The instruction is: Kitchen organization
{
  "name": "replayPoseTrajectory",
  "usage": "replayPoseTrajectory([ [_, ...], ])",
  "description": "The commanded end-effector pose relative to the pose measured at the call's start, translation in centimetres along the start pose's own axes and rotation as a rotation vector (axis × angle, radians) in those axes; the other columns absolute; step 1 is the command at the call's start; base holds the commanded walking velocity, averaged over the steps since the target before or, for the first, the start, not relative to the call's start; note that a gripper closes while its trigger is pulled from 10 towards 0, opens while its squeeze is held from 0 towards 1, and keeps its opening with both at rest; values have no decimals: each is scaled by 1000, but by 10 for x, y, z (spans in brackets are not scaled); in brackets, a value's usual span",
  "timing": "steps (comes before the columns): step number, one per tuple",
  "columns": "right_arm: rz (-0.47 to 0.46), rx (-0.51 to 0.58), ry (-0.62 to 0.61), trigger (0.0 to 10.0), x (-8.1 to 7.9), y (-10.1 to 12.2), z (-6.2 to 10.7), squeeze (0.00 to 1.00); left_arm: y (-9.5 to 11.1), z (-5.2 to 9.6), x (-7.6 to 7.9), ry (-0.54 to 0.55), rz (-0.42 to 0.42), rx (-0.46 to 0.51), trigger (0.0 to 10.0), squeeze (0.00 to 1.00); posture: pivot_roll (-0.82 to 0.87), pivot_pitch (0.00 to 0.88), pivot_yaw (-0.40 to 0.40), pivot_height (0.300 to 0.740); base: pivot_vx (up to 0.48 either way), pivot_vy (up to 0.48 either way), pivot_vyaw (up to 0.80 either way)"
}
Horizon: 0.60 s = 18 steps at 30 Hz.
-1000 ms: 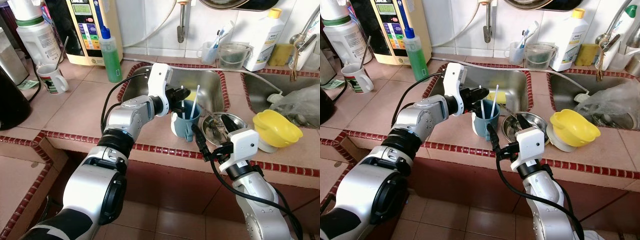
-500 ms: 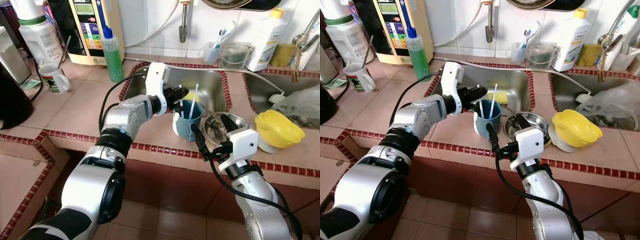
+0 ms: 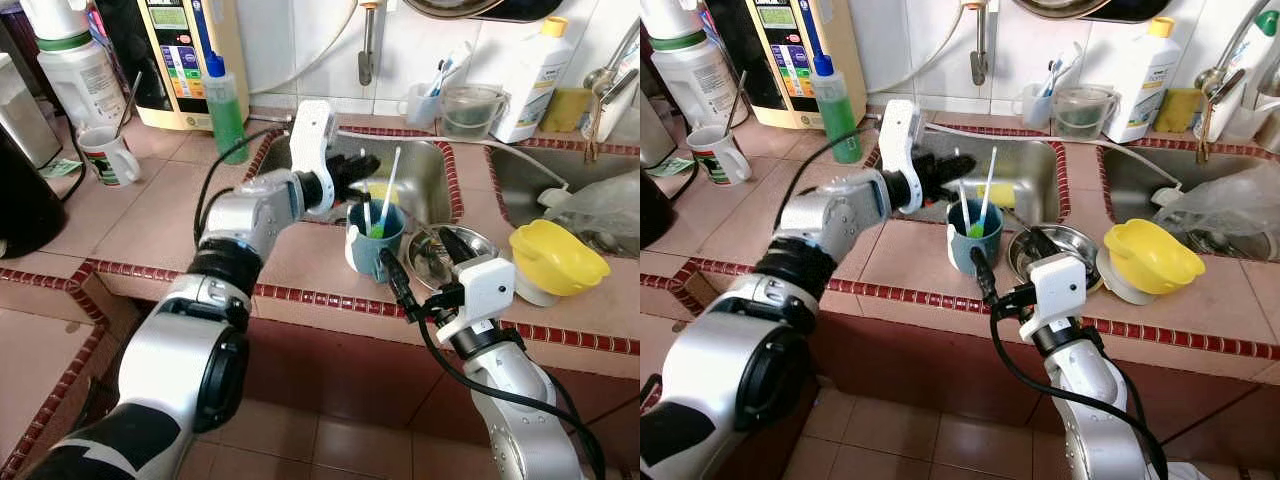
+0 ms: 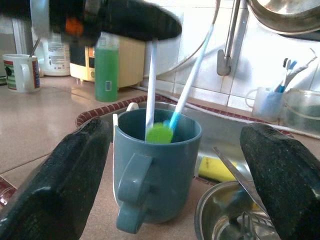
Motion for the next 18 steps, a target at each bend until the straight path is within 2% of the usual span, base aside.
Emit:
replayPoseTrajectory([
  [1,9,5,7,10000,1,1,-1,0,23,2,10,-33,-41,40,10000,0,-40,0,63,740,0,0,0],
  [10,10,5,7,10000,-1,0,-1,0,65,9,19,-46,-102,121,10000,0,-30,0,66,740,0,0,0],
  [18,10,8,6,10000,-1,1,-3,0,86,13,25,-52,-140,167,10000,0,-22,0,68,740,0,0,0],
])
Point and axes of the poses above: a point about 5 cm out from each wrist's last joint towards the gripper, its own z axis pointing back from the gripper into the wrist, its own y axis along the axis of the wrist's last joint, x = y × z, the point moved 3 cm from there along -z, pointing out of the wrist towards the gripper, and after that the axes turned 14 degrees about z, right-handed, at the moved point
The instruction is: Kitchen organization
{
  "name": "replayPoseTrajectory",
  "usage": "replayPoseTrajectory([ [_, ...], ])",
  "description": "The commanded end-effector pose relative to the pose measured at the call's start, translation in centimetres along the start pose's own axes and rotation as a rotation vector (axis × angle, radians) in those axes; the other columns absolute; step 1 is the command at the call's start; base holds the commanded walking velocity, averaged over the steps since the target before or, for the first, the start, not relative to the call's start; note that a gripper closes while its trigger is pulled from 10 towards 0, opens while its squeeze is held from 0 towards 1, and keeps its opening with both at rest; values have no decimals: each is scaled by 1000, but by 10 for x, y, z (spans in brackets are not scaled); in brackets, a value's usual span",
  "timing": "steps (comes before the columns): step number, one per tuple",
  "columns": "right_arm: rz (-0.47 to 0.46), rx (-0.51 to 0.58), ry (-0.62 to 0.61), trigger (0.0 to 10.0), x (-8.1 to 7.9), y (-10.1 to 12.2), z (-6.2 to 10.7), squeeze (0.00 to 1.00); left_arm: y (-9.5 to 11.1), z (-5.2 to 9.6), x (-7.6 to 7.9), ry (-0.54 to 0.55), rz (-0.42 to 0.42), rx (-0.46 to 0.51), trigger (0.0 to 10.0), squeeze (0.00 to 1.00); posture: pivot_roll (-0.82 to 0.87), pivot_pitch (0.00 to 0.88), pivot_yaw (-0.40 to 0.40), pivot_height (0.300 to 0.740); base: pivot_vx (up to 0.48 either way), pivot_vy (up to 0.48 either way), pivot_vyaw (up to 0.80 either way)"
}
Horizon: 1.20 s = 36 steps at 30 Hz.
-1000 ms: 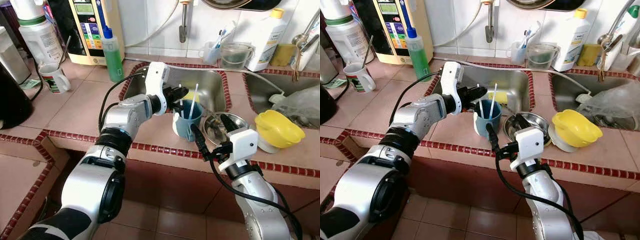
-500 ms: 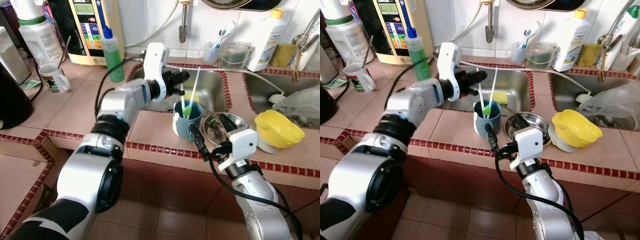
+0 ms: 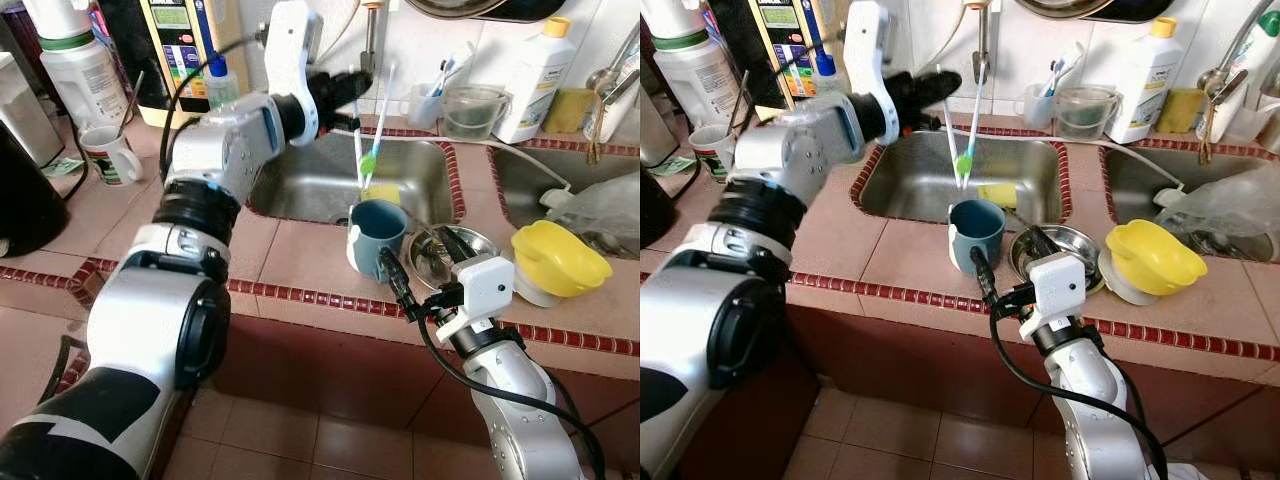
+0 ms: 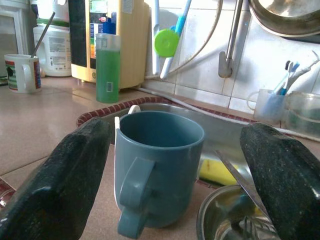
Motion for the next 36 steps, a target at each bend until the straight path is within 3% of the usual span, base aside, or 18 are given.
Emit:
replayPoseTrajectory([
  [1,3,5,7,10000,-1,0,-2,0,13,1,1,-4,-16,40,10000,0,-22,0,68,740,0,0,0],
  [7,0,15,-3,10000,-1,2,-4,0,10,3,-9,54,-63,81,10000,0,-24,0,70,740,0,0,0],
  [9,-5,23,-17,10000,2,4,-5,0,0,5,-19,94,-41,111,10000,0,-24,0,71,740,0,0,0],
  [18,-19,35,-35,10000,4,7,-7,0,-25,9,-30,129,-79,109,10000,0,-29,0,72,740,0,0,0],
  [27,-19,33,-34,10000,4,7,-6,0,-24,7,-27,99,-65,118,10000,0,-31,0,72,740,0,0,0],
  [36,-21,34,-35,10000,4,8,-5,0,-26,6,-27,93,-55,110,10000,0,-36,0,70,740,275,0,0],
])
Point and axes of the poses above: a point about 5 cm out from each wrist's last joint towards the gripper, its own z axis pointing back from the gripper into the wrist, its own y axis along the axis of the wrist's last joint, x = y × z, the point moved 3 cm from there along -z, pointing out of the wrist towards the gripper, and after that the axes turned 14 degrees about z, right-handed, at the moved point
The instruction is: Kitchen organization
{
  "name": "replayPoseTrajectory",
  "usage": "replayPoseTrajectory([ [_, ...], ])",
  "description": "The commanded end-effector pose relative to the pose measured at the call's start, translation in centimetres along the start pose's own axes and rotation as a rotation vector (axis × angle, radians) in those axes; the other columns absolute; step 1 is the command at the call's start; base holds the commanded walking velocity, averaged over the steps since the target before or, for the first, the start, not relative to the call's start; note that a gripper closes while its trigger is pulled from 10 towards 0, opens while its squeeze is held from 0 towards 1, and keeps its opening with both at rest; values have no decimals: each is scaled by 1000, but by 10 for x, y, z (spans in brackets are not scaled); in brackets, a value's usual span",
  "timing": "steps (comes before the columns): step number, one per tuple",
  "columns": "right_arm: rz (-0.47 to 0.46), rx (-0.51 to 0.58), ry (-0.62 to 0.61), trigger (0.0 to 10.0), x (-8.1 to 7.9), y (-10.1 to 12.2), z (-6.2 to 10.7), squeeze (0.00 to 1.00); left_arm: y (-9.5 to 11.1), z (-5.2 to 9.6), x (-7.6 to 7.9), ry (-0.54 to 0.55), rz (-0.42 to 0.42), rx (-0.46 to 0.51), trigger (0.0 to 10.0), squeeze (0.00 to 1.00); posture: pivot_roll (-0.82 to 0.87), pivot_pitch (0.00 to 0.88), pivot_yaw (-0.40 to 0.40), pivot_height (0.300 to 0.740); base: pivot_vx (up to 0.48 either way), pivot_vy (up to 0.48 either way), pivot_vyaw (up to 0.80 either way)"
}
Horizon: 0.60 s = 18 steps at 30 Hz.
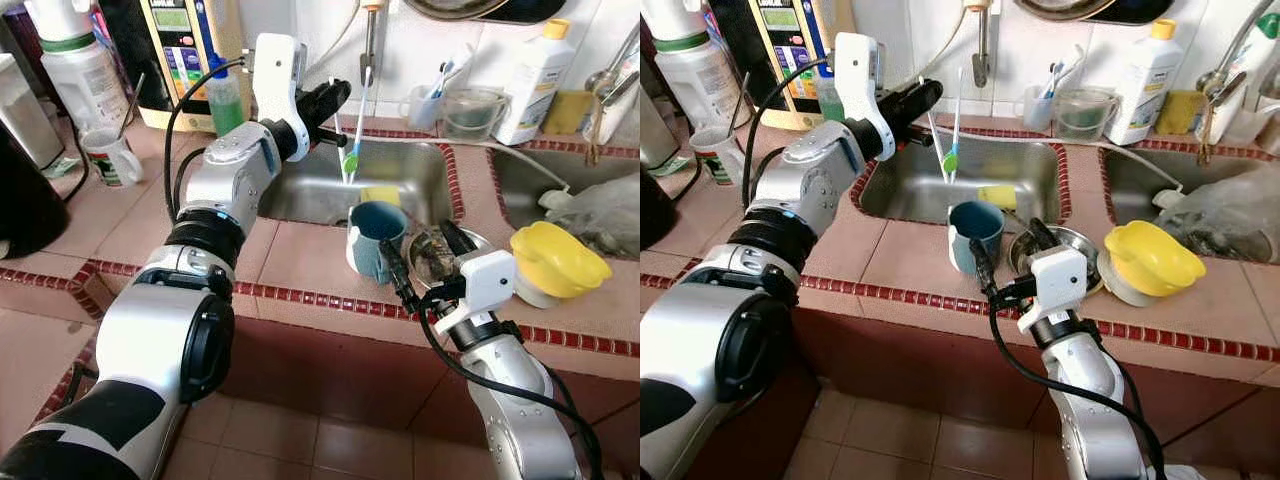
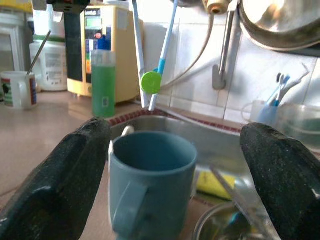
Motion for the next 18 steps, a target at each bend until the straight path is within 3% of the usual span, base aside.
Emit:
replayPoseTrajectory([
  [1,-1,9,-13,10000,2,2,0,0,5,-1,2,-14,-8,9,10000,0,-36,0,70,740,315,0,0],
  [18,-1,7,-11,10000,3,3,1,0,4,-2,5,-32,-7,-2,10000,0,-37,0,70,740,312,0,0],
])
Point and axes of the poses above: a point about 5 cm out from each wrist's last joint towards the gripper, its own z axis pointing back from the gripper into the wrist, its own y axis along the axis of the wrist's last joint, x = y × z, the point moved 3 cm from there along -z, pointing out of the wrist towards the gripper, and after that the axes turned 14 degrees about z, right-handed, at the moved point
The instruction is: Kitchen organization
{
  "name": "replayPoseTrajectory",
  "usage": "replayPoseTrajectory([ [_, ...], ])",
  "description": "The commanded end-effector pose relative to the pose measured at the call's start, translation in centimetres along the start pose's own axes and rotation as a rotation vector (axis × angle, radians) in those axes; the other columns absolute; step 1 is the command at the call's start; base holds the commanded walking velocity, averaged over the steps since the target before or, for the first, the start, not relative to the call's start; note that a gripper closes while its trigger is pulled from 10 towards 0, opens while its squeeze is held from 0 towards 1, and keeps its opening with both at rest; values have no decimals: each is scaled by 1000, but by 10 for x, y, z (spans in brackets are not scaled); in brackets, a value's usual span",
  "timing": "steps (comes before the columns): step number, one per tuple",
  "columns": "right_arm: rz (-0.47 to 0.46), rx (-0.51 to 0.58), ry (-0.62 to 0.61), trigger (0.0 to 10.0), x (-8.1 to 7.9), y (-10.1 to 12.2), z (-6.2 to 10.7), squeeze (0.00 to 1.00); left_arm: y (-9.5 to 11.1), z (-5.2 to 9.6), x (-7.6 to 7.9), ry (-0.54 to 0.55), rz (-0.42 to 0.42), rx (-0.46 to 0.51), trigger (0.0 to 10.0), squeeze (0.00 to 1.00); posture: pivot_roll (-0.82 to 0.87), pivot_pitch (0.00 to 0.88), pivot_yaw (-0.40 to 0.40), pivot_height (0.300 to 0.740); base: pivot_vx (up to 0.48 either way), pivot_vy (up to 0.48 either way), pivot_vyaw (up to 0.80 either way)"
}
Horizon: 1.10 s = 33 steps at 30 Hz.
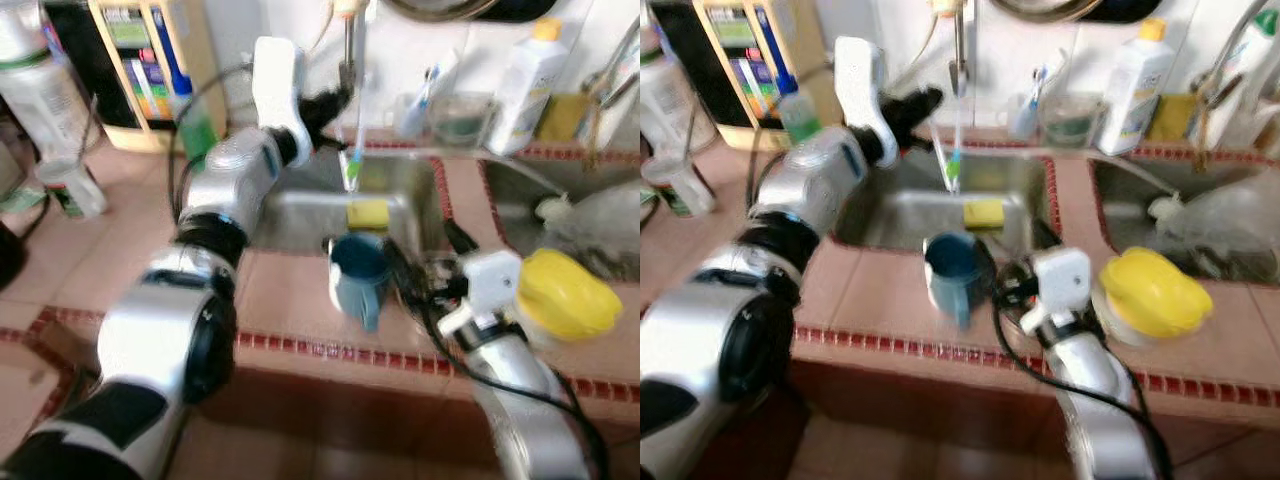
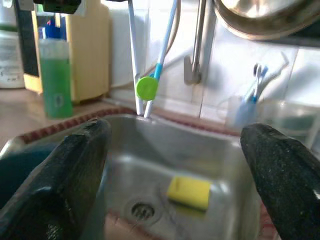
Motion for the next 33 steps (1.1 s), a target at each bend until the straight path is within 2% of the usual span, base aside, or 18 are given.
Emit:
replayPoseTrajectory([
  [1,-12,25,8,10000,-5,6,-2,0,16,4,-6,8,-32,29,10000,0,-37,0,70,740,0,0,0],
  [3,-13,26,8,10000,-5,6,-2,0,19,4,-4,-1,-21,52,10000,0,-37,0,70,740,0,0,0],
  [13,-27,22,-12,10000,-3,7,3,0,11,5,-6,0,-79,5,10000,0,-39,0,70,740,0,0,0],
  [21,-23,22,-11,10000,-3,8,6,0,8,3,-2,-22,-78,-1,10000,0,-51,0,77,740,0,0,0],
  [27,-94,63,-25,10000,-1,19,5,0,9,2,-1,-30,-89,-3,10000,0,-53,0,78,740,0,0,0],
  [33,-110,62,-30,10000,2,24,13,0,12,3,-3,-26,-123,-16,10000,0,-60,0,80,740,0,0,0],
])
Point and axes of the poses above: a point about 5 cm out from each wrist's last joint towards the gripper, its own z axis pointing back from the gripper into the wrist, its own y axis along the axis of the wrist's last joint, x = y × z, the point moved 3 cm from there along -z, pointing out of the wrist towards the gripper, and after that the axes turned 14 degrees about z, right-handed, at the moved point
